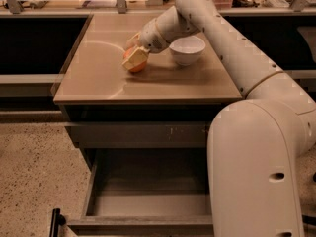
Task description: Place orange into middle drawer
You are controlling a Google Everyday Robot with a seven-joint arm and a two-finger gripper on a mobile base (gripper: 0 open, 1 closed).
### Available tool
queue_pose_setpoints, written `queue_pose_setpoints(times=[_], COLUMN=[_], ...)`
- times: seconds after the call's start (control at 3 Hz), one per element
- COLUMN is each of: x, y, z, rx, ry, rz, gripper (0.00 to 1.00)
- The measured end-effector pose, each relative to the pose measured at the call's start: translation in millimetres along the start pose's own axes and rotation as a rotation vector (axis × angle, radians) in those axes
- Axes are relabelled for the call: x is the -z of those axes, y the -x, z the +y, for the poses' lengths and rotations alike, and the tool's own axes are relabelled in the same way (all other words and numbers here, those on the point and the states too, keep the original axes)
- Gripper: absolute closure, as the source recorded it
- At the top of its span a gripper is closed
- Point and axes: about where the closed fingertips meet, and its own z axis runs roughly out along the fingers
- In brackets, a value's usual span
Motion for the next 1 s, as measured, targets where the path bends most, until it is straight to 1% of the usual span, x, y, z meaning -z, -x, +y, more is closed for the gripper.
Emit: queue_pose_setpoints(times=[0.33,0.67,1.0], x=[0.0,0.0,16.5], y=[0.0,0.0,9.3], z=[0.0,0.0,10.8], rx=[0.000,0.000,0.035], ry=[0.000,0.000,-0.002], rz=[0.000,0.000,-0.032], gripper=[0.89,1.00,1.00])
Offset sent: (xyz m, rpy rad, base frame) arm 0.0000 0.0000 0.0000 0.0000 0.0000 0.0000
